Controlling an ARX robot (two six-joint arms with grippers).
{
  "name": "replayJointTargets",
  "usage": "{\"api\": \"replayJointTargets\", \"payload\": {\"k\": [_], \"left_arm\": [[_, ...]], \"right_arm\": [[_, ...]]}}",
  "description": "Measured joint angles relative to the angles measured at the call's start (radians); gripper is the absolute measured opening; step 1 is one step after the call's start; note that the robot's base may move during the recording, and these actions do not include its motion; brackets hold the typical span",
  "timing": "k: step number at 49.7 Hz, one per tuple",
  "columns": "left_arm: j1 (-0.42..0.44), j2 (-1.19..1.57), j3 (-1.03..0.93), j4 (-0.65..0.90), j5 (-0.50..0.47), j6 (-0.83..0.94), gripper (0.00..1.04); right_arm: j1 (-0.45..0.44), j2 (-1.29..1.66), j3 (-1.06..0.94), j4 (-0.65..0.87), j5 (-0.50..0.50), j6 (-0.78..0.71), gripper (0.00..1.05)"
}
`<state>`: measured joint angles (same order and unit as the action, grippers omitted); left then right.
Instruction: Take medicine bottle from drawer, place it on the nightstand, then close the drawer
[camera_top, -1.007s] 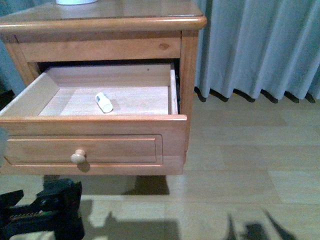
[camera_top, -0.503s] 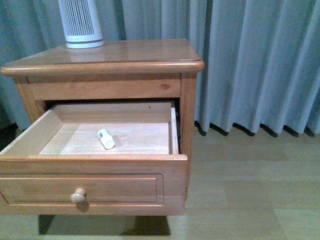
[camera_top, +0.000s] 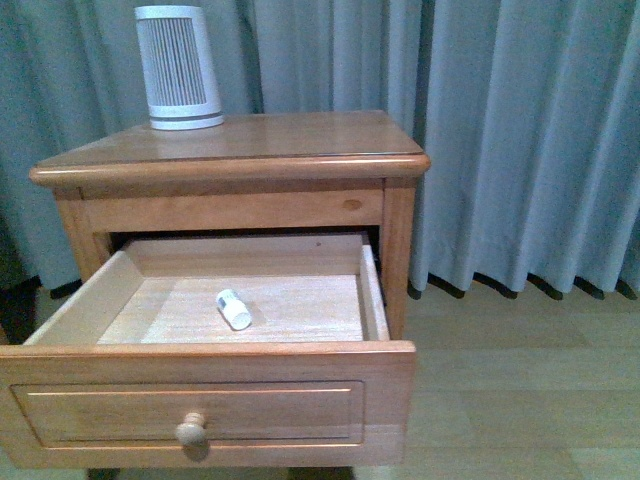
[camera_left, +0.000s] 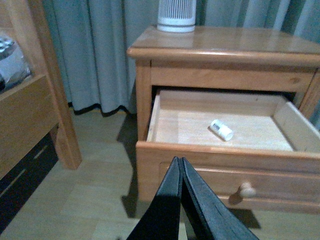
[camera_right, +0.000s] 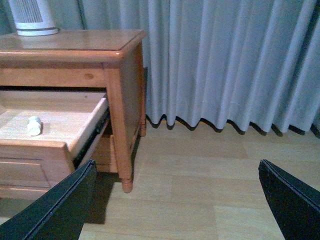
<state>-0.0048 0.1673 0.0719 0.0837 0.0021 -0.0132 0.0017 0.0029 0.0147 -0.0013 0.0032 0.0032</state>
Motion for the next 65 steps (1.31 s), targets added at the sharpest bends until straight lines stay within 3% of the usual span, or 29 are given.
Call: {"api": "replayJointTargets", "payload": {"k": [4, 44, 49, 57, 65], "left_arm": [[0.0, -0.104, -0.013, -0.084, -0.002, 0.001, 0.04], [0.001, -0.162, -0.062, -0.086, -0.005, 0.002, 0.04], [0.001, -0.162, -0.062, -0.086, -0.003, 0.002, 0.04], [0.001, -0.162, -0.062, -0.086, -0.003, 0.002, 0.04], [0.001, -0.162, -0.062, -0.086, -0.003, 0.002, 0.04]], "right_arm": [[0.0, 0.0, 0.0, 0.0, 0.0, 0.0, 0.98], [-0.006, 0.011, 0.004, -0.015, -0.032, 0.013, 0.98], [-0.026, 0.208, 0.103, -0.088, -0.18, 0.165, 0.98], [0.077, 0.546, 0.33, 0.078, -0.145, 0.232, 0.98], [0.198, 0.922, 0.592, 0.197, -0.066, 0.157, 0.98]]}}
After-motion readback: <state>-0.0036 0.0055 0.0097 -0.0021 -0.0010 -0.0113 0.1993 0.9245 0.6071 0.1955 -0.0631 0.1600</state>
